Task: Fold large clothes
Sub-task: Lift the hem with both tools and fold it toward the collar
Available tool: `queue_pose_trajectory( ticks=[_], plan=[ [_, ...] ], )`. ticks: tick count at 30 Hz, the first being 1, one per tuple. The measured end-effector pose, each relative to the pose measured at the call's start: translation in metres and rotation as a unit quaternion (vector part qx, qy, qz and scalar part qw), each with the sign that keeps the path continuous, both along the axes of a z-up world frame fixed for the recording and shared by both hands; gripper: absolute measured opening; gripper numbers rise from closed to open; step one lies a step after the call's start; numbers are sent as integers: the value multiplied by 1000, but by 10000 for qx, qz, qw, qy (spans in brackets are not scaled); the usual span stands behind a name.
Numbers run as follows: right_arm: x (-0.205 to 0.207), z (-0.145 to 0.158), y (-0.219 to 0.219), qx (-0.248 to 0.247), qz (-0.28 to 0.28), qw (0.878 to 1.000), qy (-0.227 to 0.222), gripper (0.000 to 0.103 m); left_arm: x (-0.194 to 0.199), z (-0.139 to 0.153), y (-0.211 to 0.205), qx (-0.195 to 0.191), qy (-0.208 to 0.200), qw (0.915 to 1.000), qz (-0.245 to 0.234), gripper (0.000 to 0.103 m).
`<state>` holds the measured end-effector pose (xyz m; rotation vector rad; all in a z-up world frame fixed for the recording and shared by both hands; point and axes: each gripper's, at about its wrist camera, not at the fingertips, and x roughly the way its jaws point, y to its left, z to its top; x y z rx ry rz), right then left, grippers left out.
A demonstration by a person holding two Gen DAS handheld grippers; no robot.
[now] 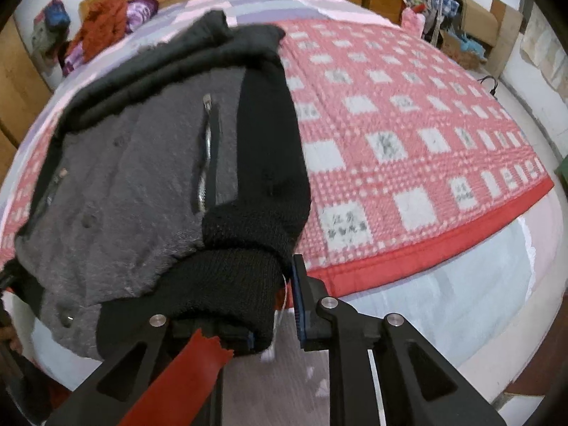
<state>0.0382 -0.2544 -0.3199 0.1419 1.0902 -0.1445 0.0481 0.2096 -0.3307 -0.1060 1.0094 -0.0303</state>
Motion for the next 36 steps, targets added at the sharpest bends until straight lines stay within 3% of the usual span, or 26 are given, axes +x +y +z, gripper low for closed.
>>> queue_pose_trajectory(
  ticks=[4, 10, 14, 16, 17, 18, 20, 23, 29, 36],
  plan=[
    [-6, -18, 10, -280, 237, 9993, 89, 27, -12, 0, 6, 43, 37, 10000, 49, 47],
    [-9, -34, 22, -868, 790, 9930, -155, 41, 11, -6, -4, 4, 59, 10000, -26, 48],
    [7, -18, 13, -1085, 385, 9906, -733, 56, 18, -7, -8, -68, -13, 10000, 8, 46],
    [22, -24, 8, -722, 197, 9948, -684, 56, 17, -5, -7, -180, -2, 9998, -5, 35],
    [28, -29, 7, -614, 204, 9967, -499, 51, 17, -2, -7, -251, -7, 9997, -20, 29],
    [31, -31, 5, -476, 205, 9978, -422, 28, 17, 0, -6, -320, 14, 9995, -16, 26],
    [30, -27, 2, -201, 167, 9989, -393, 17, 17, 5, 1, -563, 51, 9984, -11, 23],
    [24, -14, -3, 113, 100, 9989, -435, 14, 13, 19, 11, -826, 24, 9965, -97, 21],
    [12, 30, -16, 466, 200, 9968, -625, 12, -2, 59, 20, -942, -152, 9946, -407, 17],
    [1, 68, -20, 625, 519, 9944, -682, 12, -28, 83, 10, -1061, -95, 9920, -680, 15]
  ],
)
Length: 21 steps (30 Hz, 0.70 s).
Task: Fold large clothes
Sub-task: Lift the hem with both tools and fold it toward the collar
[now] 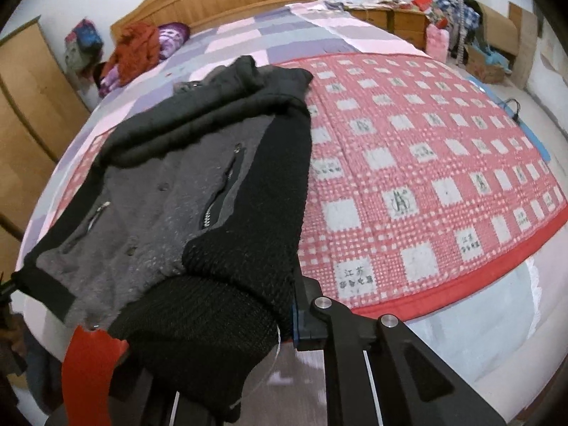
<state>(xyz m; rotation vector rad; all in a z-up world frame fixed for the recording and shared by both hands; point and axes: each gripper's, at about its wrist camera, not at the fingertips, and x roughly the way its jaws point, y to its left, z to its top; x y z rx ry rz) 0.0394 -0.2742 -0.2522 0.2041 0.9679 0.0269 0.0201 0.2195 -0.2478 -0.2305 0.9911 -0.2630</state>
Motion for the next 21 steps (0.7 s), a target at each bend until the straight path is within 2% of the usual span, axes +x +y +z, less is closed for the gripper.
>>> queue_pose_trajectory(
  ticks=[3, 9, 12, 15, 21],
  plan=[
    [-9, 8, -8, -41, 81, 9998, 164, 12, -24, 2, -2, -22, 259, 9996, -75, 15],
    [-50, 30, -18, -149, 393, 9962, 766, 12, -72, 9, -4, -111, 957, 9953, -35, 15],
    [-65, 40, -20, -207, 533, 9933, 1002, 12, -79, 15, -6, -69, 1089, 9940, -30, 15],
    [-56, 50, -26, -124, 520, 9940, 953, 12, -58, 29, -3, -76, 913, 9957, 125, 15],
    [19, 86, -29, 176, 769, 9968, 81, 12, 21, 66, 2, -5, 302, 9989, 356, 15]
  ],
)
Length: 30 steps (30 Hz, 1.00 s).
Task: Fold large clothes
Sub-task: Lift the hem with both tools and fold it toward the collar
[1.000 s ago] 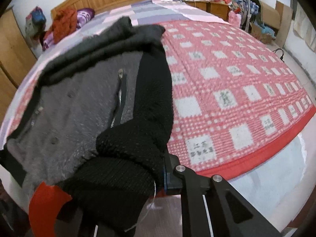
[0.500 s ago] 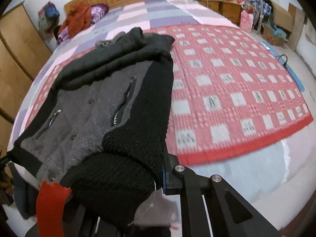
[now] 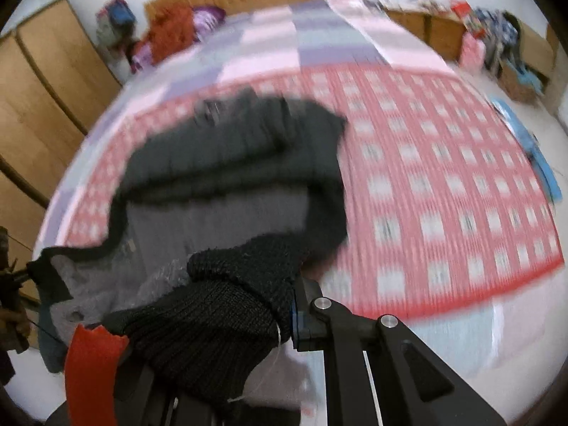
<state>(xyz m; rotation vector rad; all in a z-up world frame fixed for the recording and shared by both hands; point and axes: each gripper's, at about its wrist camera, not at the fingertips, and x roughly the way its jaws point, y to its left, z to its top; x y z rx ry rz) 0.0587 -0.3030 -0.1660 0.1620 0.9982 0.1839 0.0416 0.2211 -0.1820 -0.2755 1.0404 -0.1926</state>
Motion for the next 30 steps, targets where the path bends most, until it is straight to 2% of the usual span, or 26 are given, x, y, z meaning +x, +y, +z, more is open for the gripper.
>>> queue_pose_trajectory(
  ticks=[5, 8, 10, 12, 15, 16, 17, 18, 20, 22, 24, 26, 28, 30],
  plan=[
    [108, 19, -9, 439, 108, 9978, -493, 11, 100, 23, 9, -77, -269, 9989, 365, 15],
    [186, 15, -11, 614, 112, 9965, -547, 11, 171, 16, 12, -171, -239, 9977, 609, 16],
    [234, 3, -13, 775, -24, 9963, -365, 11, 223, -2, 9, -95, -96, 9973, 717, 17],
    [288, -22, -17, 961, -301, 9949, 87, 12, 266, -29, 8, -120, 198, 9958, 886, 22],
    [342, -70, -15, 860, -605, 9913, 789, 12, 306, -77, -3, 131, 780, 9925, 935, 25],
    [354, -87, -13, 738, -703, 9894, 1031, 12, 316, -96, -10, 261, 1048, 9901, 897, 25],
    [359, -99, -11, 683, -742, 9874, 1216, 13, 320, -106, -13, 346, 1143, 9891, 858, 25],
    [362, -113, -8, 615, -827, 9848, 1396, 15, 321, -110, -15, 378, 1134, 9894, 824, 25],
    [365, -126, -4, 511, -840, 9846, 1446, 15, 322, -112, -12, 277, 1044, 9915, 722, 26],
    [365, -123, -4, 492, -778, 9860, 1391, 16, 325, -110, -5, 62, 1161, 9916, 570, 27],
    [367, -116, -5, 482, -603, 9862, 1462, 17, 334, -104, 1, -239, 1446, 9886, 346, 28],
    [369, -105, -5, 384, -307, 9874, 1502, 20, 343, -93, 6, -548, 1787, 9824, 65, 35],
    [372, -93, 0, 137, 73, 9858, 1674, 21, 352, -85, 10, -778, 2108, 9744, -49, 37],
    [374, -88, 1, -26, 217, 9815, 1904, 23, 353, -73, 9, -889, 2329, 9684, -78, 39]
  ],
)
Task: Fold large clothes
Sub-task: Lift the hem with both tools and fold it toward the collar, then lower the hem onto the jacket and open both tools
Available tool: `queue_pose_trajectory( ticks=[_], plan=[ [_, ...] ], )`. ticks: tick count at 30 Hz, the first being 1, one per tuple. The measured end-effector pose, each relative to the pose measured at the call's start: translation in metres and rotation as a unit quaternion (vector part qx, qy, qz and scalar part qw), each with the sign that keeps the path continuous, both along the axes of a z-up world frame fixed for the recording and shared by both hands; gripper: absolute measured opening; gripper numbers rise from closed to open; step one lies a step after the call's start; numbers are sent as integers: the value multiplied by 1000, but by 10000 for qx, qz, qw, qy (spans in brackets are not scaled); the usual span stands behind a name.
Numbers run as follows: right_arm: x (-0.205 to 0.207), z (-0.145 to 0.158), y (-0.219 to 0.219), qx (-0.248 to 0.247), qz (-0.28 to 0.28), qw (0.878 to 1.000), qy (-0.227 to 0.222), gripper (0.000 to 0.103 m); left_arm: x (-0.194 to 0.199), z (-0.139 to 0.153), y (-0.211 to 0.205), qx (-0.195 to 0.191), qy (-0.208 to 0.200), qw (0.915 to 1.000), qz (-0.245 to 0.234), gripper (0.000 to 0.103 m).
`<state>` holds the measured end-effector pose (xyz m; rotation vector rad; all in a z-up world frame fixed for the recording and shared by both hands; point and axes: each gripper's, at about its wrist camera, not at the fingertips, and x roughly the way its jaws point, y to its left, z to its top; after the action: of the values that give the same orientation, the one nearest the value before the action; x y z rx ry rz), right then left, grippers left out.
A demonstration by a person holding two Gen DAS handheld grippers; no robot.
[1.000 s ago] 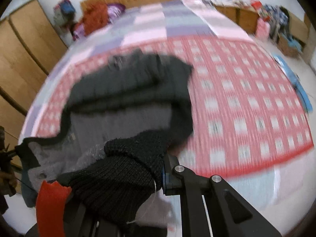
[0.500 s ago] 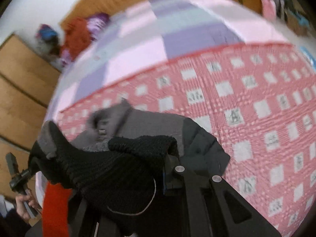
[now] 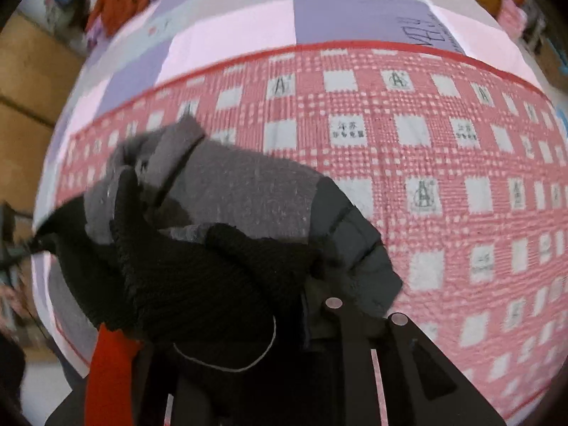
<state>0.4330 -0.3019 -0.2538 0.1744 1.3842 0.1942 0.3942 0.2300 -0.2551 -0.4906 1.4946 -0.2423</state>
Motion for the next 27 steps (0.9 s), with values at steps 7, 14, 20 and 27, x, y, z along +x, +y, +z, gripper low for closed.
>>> queue_pose_trajectory(
  ticks=[7, 14, 20, 27],
  plan=[
    [4, 34, 29, -1359, 792, 9875, -54, 88, 7, 12, 0, -24, 800, 9967, 161, 43],
    [-37, 124, 41, -797, 871, 9735, -1961, 88, 4, 73, 3, -524, -261, 9980, 257, 71],
    [-119, 94, 71, -559, 1138, 9705, -2050, 88, -65, 126, -38, 799, -2188, 9723, -172, 84],
    [-187, 18, 94, -736, 994, 9742, -1888, 88, -159, 42, -145, 248, -2114, 9734, -852, 90]
  ],
)
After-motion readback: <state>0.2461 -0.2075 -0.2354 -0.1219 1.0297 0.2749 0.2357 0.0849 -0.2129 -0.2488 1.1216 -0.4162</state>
